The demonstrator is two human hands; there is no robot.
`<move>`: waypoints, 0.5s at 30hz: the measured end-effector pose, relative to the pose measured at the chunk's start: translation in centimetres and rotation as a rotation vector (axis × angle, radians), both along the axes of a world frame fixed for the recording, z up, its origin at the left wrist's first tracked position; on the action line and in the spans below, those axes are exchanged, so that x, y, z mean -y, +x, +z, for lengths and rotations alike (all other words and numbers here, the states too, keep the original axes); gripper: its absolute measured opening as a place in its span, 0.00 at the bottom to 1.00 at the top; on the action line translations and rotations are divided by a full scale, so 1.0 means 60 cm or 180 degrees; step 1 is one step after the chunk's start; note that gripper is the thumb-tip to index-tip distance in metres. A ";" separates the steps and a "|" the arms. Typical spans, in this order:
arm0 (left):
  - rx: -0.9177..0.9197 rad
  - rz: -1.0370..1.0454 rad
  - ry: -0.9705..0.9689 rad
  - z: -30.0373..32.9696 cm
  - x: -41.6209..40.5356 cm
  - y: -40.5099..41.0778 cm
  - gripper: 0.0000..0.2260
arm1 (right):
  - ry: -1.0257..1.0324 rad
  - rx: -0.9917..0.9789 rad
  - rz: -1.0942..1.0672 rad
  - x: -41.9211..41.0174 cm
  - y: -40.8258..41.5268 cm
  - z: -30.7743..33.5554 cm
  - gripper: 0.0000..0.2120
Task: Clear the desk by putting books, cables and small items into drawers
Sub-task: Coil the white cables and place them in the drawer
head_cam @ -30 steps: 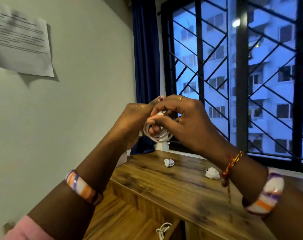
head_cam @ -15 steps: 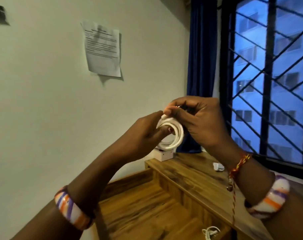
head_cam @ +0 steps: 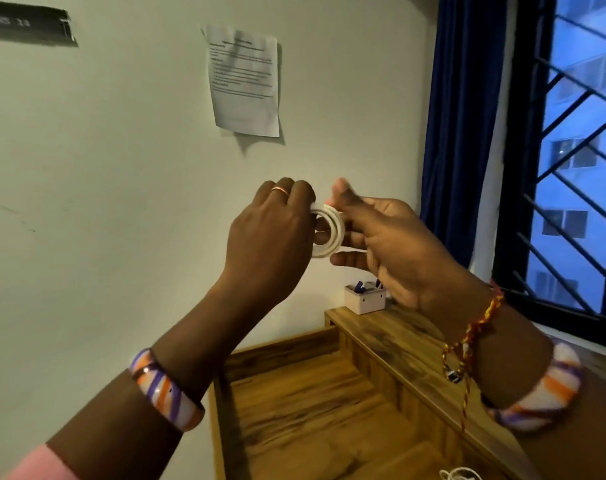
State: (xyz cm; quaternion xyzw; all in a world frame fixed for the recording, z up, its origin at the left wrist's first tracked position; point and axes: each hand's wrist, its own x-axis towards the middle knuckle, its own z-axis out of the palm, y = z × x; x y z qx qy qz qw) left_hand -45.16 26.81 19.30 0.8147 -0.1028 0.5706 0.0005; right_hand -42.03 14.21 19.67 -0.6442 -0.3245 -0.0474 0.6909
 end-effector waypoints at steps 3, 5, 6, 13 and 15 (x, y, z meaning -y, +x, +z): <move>-0.0175 0.0092 -0.0284 0.003 0.028 0.036 0.07 | -0.0643 0.1032 -0.0615 0.025 0.021 -0.004 0.15; -0.0216 -0.0006 -0.0297 0.009 0.055 0.059 0.04 | -0.0924 0.1434 -0.0926 0.053 0.044 -0.004 0.13; -0.0272 -0.0063 -0.0301 0.012 0.067 0.067 0.03 | -0.1038 0.1519 -0.1040 0.068 0.055 -0.003 0.12; -0.0980 -0.0315 -0.0350 0.020 0.207 0.155 0.09 | -0.1862 0.1828 -0.2199 0.185 0.145 -0.005 0.07; -0.1094 -0.0264 -0.0395 0.008 0.244 0.184 0.08 | -0.2109 0.1789 -0.2354 0.219 0.167 -0.012 0.07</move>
